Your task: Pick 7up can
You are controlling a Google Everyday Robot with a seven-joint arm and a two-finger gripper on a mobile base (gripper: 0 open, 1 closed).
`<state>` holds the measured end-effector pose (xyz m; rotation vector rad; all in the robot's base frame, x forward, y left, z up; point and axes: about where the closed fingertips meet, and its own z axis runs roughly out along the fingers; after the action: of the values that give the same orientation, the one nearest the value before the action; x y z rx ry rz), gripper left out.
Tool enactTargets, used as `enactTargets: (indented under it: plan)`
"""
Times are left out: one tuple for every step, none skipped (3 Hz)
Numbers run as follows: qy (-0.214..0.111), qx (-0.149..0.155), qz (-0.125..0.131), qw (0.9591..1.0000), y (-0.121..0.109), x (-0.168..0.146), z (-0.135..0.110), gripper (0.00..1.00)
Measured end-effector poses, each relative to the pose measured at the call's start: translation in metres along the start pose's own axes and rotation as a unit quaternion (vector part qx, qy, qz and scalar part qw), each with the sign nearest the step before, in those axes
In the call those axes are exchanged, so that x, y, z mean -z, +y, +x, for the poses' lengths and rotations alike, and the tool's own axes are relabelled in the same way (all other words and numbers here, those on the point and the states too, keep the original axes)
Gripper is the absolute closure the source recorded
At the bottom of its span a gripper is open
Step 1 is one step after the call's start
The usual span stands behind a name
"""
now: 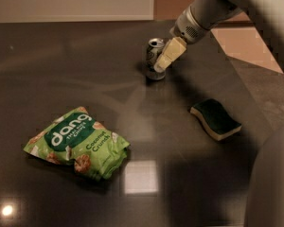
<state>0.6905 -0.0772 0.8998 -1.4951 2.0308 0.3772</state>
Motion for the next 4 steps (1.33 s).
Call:
enactTargets:
  plan:
    - [-0.011, 0.011, -0.008, 0.9999, 0.002, -0.006, -0.007, 0.00]
    - [-0.021, 0.018, -0.022, 0.9994, 0.003, -0.014, -0.015, 0.15]
    - [-0.024, 0.020, -0.030, 0.9990, 0.004, -0.018, -0.018, 0.39]
    - [-0.026, 0.021, -0.035, 0.9988, 0.004, -0.020, -0.020, 0.62]
